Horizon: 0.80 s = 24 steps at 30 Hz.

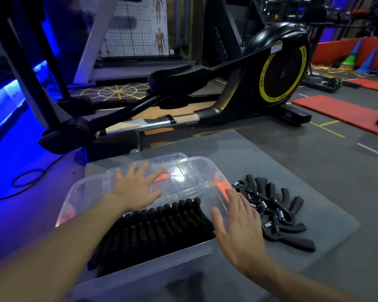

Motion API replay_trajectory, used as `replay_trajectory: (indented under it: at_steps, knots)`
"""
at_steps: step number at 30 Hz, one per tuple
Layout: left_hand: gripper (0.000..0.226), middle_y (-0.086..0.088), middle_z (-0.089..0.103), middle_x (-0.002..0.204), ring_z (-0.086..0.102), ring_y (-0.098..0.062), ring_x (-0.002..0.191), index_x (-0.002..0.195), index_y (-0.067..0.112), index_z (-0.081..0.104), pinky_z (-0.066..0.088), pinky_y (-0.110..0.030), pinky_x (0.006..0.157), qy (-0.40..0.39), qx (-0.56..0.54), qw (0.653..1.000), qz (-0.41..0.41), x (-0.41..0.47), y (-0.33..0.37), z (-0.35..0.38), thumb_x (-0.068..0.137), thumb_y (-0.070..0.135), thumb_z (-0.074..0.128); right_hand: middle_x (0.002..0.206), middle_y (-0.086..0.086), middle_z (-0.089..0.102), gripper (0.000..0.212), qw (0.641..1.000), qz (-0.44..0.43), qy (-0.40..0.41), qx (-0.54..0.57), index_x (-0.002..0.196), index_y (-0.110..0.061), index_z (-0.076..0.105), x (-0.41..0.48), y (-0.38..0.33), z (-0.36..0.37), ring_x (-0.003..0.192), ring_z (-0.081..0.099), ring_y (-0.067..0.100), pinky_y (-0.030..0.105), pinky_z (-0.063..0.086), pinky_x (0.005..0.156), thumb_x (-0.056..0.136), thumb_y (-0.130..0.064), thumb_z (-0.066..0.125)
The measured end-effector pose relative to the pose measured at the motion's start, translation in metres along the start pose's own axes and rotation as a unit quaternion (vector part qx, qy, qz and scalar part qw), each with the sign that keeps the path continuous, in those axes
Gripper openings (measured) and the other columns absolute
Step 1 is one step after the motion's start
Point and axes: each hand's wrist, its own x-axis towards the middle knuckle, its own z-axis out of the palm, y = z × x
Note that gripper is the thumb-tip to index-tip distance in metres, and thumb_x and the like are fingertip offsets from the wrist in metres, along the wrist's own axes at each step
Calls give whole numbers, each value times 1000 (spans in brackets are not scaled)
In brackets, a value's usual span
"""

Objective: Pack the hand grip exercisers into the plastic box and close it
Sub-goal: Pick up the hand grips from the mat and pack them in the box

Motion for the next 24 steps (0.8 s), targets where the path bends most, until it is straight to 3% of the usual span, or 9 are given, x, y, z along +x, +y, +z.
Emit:
replay_trajectory:
  at_steps: [3,7,11,14,17,21,24]
  knots:
    - [79,-1,1,164,5,-32,149,144,59,-9,8,-67,112,10,4,1000,-2,-4,4,-1,67,72,1,145,-7,46,67,999,5,36,-2,145,-26,35,4,-1,2,138,35,17,41,32,110,86,-57,24]
    - [70,-4,7,163,17,-34,145,141,63,-11,16,-67,109,18,6,1000,-23,-16,0,-3,74,73,7,133,-2,53,62,999,-35,0,24,141,-23,39,28,14,-9,124,46,18,36,36,101,86,-51,33]
    - [67,-7,21,158,31,-41,134,140,62,-13,27,-63,106,44,24,998,-33,-41,-2,1,80,70,15,137,4,51,57,998,-58,-29,18,138,-17,43,62,37,-14,128,45,24,37,31,104,88,-45,36]
    - [67,-1,11,162,17,-40,143,132,70,-20,22,-70,106,38,-48,998,-27,-58,-1,-2,84,66,26,148,7,39,58,998,40,9,38,144,-16,34,60,35,-12,137,32,25,45,27,112,93,-45,35]
    - [66,9,-2,164,14,-39,146,128,74,-20,18,-73,104,26,-68,997,-24,-61,4,-2,90,63,32,154,17,27,72,968,165,39,184,147,-1,23,39,13,-4,143,24,30,43,22,117,92,-41,44]
    - [60,13,-4,164,14,-39,146,139,64,-8,16,-73,105,21,-54,997,-42,-57,6,0,90,65,28,161,14,-5,72,950,192,19,246,153,-9,8,4,-13,7,148,7,25,34,14,116,96,-31,47]
    - [60,14,-6,164,17,-40,145,141,64,-8,20,-71,106,3,-59,997,-42,-58,5,-7,91,66,25,160,12,-17,73,953,182,6,241,155,-21,3,3,-12,9,147,13,28,35,20,113,97,-34,46]
